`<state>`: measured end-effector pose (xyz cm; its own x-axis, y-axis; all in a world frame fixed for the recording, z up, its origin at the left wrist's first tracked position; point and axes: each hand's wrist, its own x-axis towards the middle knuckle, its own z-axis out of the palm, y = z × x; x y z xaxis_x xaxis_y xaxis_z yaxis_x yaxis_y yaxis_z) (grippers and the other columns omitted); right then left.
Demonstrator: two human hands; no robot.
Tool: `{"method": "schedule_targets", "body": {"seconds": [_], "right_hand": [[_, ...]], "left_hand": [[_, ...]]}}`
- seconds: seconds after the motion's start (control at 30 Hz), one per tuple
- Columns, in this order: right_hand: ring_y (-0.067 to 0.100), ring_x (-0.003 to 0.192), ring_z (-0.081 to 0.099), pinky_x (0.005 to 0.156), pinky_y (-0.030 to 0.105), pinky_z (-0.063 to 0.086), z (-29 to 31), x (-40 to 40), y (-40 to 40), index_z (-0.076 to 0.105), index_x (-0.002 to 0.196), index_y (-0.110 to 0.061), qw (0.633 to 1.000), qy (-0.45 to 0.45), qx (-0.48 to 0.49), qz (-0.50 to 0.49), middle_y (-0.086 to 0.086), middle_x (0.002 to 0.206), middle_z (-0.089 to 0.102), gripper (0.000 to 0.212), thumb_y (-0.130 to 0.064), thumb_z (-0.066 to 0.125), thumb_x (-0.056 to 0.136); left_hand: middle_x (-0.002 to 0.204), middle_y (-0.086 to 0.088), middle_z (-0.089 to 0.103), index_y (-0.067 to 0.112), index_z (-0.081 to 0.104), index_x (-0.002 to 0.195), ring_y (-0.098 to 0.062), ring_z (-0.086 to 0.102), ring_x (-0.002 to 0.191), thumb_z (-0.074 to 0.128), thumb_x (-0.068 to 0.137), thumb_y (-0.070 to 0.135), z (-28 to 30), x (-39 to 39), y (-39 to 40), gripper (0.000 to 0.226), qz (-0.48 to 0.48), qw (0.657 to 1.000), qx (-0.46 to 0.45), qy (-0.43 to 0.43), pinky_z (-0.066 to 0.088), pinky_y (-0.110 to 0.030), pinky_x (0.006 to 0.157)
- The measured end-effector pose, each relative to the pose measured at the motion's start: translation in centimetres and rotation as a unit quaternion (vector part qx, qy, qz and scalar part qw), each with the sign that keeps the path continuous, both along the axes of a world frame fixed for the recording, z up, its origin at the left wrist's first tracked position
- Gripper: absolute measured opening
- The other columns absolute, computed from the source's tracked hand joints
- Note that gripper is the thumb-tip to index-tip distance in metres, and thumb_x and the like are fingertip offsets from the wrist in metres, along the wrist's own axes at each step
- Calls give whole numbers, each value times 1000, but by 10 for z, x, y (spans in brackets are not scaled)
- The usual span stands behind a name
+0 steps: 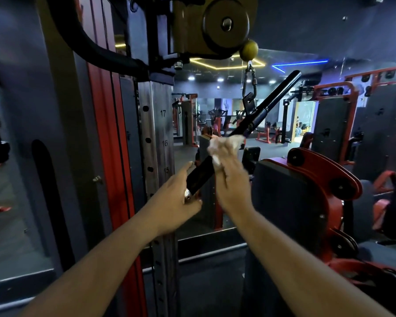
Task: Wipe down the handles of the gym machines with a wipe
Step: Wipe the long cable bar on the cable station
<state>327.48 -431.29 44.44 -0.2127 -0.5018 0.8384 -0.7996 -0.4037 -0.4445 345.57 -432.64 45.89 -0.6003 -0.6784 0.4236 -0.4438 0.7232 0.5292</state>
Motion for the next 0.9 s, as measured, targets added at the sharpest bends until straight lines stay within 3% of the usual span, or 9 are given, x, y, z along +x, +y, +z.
{"method": "schedule_targets", "body": {"seconds": [0.07, 0.27, 0.33, 0.4, 0.47, 0.53, 0.7, 0.8, 0.9], "right_hand": [[13, 147, 38, 117, 39, 40, -27, 20, 8, 52, 145, -26, 996, 15, -8, 83, -4, 155, 45, 50, -1, 48, 101], [6, 135, 53, 102, 27, 51, -51, 41, 44, 65, 127, -20, 952, -22, 46, 302, -18, 136, 63, 34, -3, 47, 104], [-7, 97, 64, 76, 20, 52, -30, 29, 47, 64, 114, -32, 962, -164, -9, 217, -28, 106, 69, 32, -7, 46, 105], [-1, 75, 58, 62, 18, 47, 1, 0, 35, 63, 124, -26, 968, -205, -115, 90, -11, 95, 69, 27, -14, 45, 107], [1, 88, 62, 75, 19, 53, 37, -30, 18, 57, 138, -20, 987, -102, -128, -4, 4, 112, 69, 32, -19, 44, 108], [15, 132, 54, 110, 40, 48, 61, -50, 2, 55, 140, -20, 994, 47, -13, -99, 4, 143, 58, 36, -23, 40, 107], [21, 143, 42, 120, 45, 34, 42, 6, 23, 58, 136, -20, 981, 144, 106, -70, 5, 155, 44, 34, -13, 48, 104], [-3, 144, 24, 125, 22, 8, 13, 37, 43, 61, 134, -11, 981, 167, 76, 70, 4, 149, 52, 32, -8, 47, 105], [-3, 127, 53, 113, 29, 43, 4, 28, 56, 69, 122, -16, 978, 0, 46, 204, -5, 130, 67, 28, -13, 46, 106]], "left_hand": [[167, -1, 27, 34, -6, 163, -14, 43, 140, 75, 89, 22, -1, 7, -5, 111, 1, 1000, 7, -16, 42, -34, 112], [150, -2, 50, 40, -10, 162, -13, 62, 118, 80, 88, 23, 1, 20, -15, 118, 14, 999, 22, -42, 53, -41, 102], [161, -3, 38, 38, 0, 163, -18, 51, 135, 81, 87, 33, 2, 17, -14, 112, 15, 999, 8, -42, 46, -43, 112], [157, -2, 41, 29, 14, 163, -19, 48, 137, 74, 93, 35, 3, 9, -9, 93, 31, 998, -28, -38, 42, -35, 113], [144, -1, 52, 24, 35, 154, -17, 54, 129, 66, 98, 36, 6, -1, -3, 65, 56, 995, -84, -23, 47, -30, 103], [131, -1, 58, 22, 42, 148, -18, 60, 118, 63, 100, 33, 9, -8, 2, 54, 75, 991, -111, -6, 51, -31, 94], [107, 3, 62, 28, -29, 157, -9, 65, 74, 66, 100, 27, 7, -12, 6, 111, 85, 994, -70, -9, 56, -28, 71], [105, 5, 62, 21, -48, 144, -4, 59, 64, 70, 96, 21, -1, -9, 0, 127, 63, 993, -98, -20, 50, -21, 69], [108, 6, 60, 22, -48, 144, 1, 53, 65, 69, 98, 22, -11, -10, 0, 125, 58, 992, -113, -8, 43, -20, 71]]}}
